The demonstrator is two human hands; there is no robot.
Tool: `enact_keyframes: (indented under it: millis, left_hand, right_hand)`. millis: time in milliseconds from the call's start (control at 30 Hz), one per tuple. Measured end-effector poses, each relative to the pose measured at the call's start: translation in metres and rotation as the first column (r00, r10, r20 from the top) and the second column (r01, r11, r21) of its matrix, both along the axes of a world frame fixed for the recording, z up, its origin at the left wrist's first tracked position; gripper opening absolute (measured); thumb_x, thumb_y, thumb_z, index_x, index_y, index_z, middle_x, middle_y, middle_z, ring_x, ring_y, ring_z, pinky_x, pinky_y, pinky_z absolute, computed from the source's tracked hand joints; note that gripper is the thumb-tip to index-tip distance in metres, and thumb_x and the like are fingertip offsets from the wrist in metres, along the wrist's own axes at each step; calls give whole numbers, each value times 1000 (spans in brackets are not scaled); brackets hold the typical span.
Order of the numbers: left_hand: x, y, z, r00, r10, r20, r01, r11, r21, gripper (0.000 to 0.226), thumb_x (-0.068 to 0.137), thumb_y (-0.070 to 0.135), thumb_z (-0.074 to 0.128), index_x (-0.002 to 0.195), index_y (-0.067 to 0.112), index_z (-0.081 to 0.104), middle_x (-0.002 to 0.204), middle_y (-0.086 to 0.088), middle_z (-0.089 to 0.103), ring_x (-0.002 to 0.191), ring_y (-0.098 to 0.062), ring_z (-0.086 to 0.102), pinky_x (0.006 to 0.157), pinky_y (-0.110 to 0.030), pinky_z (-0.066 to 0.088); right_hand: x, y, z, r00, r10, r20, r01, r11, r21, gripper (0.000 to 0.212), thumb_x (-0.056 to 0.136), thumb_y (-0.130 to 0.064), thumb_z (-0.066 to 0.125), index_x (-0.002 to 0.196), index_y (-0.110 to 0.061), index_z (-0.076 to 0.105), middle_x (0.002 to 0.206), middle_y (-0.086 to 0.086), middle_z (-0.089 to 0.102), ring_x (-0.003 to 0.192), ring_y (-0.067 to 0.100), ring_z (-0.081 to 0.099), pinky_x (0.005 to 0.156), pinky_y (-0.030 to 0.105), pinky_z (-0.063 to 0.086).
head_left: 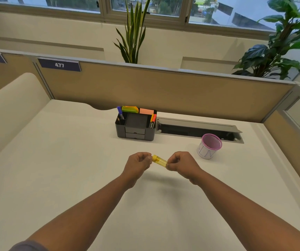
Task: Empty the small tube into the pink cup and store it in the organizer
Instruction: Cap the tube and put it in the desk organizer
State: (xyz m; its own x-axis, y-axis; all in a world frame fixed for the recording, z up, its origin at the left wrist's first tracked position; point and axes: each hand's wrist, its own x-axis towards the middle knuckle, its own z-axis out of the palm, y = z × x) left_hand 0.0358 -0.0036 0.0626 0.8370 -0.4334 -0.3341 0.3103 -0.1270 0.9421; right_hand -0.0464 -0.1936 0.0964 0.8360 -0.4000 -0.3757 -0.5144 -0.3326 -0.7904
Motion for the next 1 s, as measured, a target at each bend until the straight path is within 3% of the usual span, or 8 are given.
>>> enact_keyframes:
  millis: [133,367,567,833,1000]
  left_hand:
    - [21,4,-27,938,-106,329,-47,904,425,23,101,20,58,115,12,75,119,-2,72,113,-20,64,97,-27,46]
    - [60,3,-50,765,-463,448,17,710,704,27,100,13,48,98,2,73,110,-12,67,107,-30,61,87,-36,50]
    - [88,-2,-69,672,-552,493,-45,634,772,25,95,3,45,99,3,70,109,-9,63,108,-26,56,80,-34,49]
    - [112,-7,-84,636,-560,532,-69,645,761,27,97,8,48,112,5,70,117,-7,65,113,-25,58,90,-37,54]
    - [117,-7,-86,634,-534,560,-96,663,742,32,99,12,47,121,6,70,127,-6,66,119,-23,59,97,-32,52]
  right_hand:
    - [40,4,0,995,-23,92,33,993,-117,14,82,-11,83,84,-23,75,90,-3,71,84,17,67,65,23,52]
    - [124,14,2,960,78,270,16,943,-331,14,86,-15,80,97,-23,77,78,-14,66,74,11,64,60,21,50]
    - [187,11,-12,938,129,322,20,906,-422,16,85,-12,80,101,-16,79,78,-18,61,74,8,62,63,17,47]
    - [225,11,-35,933,160,323,0,896,-445,24,86,-13,80,110,-15,77,86,-15,61,76,0,57,68,12,42]
    - [229,11,-41,926,172,335,-7,897,-442,25,87,-13,79,112,-15,77,90,-12,63,81,6,59,75,19,48]
